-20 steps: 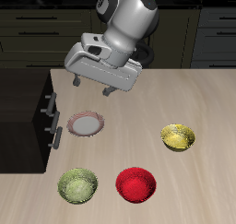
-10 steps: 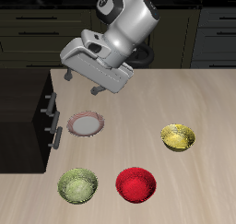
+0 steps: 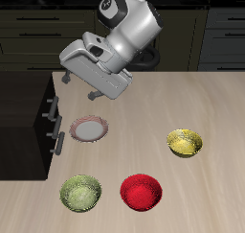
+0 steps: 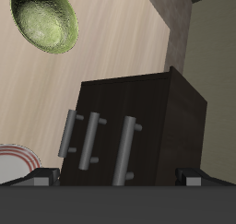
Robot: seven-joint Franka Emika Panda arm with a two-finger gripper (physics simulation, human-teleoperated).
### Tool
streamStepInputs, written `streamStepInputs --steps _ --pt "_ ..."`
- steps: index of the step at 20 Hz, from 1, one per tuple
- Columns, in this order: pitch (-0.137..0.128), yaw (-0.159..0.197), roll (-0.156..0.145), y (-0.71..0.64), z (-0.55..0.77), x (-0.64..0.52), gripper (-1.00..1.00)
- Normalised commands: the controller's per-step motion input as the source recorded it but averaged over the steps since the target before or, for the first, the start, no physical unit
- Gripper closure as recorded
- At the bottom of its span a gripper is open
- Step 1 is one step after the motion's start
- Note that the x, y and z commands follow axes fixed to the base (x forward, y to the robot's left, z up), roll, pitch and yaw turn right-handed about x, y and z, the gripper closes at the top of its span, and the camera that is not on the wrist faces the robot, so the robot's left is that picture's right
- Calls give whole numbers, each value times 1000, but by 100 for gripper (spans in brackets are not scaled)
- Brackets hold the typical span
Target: Open the top drawer of the wooden cabinet
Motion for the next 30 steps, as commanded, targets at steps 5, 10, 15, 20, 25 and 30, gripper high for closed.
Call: streamStepInputs --steps 5,10,15,20,25,30 --pt "21 9 -22 -75 -193 1 -100" --pt "21 22 -25 -138 -237 -49 -100" --pt "21 9 -39 -220 -192 -89 -100" --pt "14 16 -45 -274 -136 -65 -100" --pt "13 13 -63 -437 -131 -60 -100" --pt "-9 12 -35 -230 5 -36 -100"
